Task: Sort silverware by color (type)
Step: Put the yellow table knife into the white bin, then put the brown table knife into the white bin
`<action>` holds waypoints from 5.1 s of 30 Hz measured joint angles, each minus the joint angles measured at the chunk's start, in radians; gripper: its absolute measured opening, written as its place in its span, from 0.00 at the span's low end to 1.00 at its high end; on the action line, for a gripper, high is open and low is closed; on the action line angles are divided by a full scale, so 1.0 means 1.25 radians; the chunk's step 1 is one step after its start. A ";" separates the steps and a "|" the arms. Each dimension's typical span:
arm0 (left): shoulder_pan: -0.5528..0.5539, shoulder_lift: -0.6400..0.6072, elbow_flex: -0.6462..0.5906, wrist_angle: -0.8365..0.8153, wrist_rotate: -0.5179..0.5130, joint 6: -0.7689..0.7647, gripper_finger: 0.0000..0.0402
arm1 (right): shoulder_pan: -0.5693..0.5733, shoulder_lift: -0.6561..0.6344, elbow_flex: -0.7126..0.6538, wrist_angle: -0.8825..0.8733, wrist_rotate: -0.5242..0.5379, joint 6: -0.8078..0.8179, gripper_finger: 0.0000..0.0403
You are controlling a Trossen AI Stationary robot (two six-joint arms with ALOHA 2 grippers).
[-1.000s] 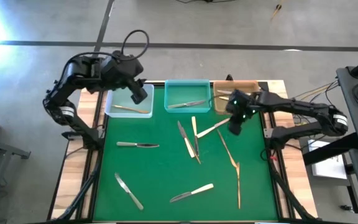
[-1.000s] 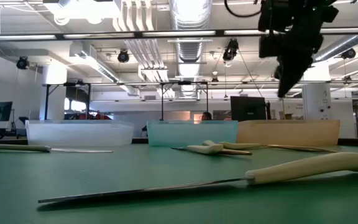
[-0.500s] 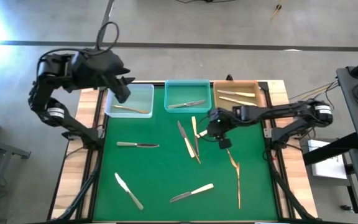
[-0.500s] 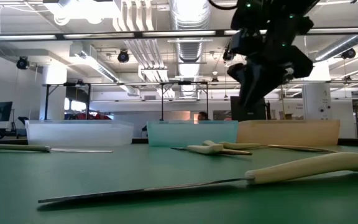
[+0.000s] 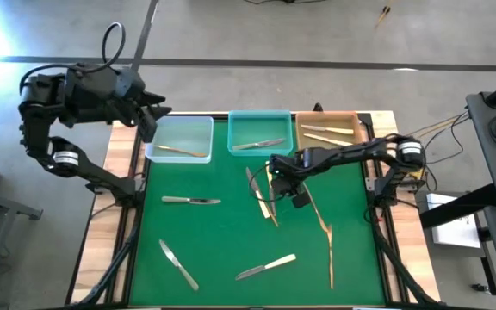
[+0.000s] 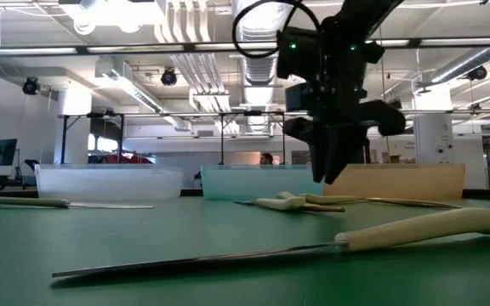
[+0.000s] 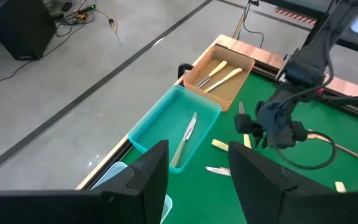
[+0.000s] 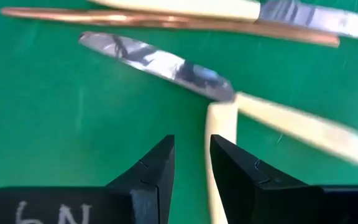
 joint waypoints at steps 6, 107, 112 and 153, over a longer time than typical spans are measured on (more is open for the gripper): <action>0.000 -0.003 0.000 0.000 0.001 0.000 0.37 | -0.004 0.055 0.052 -0.003 0.029 -0.042 0.24; 0.000 0.027 0.000 0.000 -0.001 -0.070 0.37 | -0.461 -0.154 -0.039 -0.041 0.202 0.167 0.29; 0.000 0.028 0.000 0.000 -0.001 -0.070 0.37 | -0.457 -0.198 -0.039 -0.096 0.191 0.297 0.49; 0.000 -0.024 0.000 0.000 0.027 0.001 0.37 | 0.616 -0.208 -0.213 -0.024 -0.065 2.029 0.37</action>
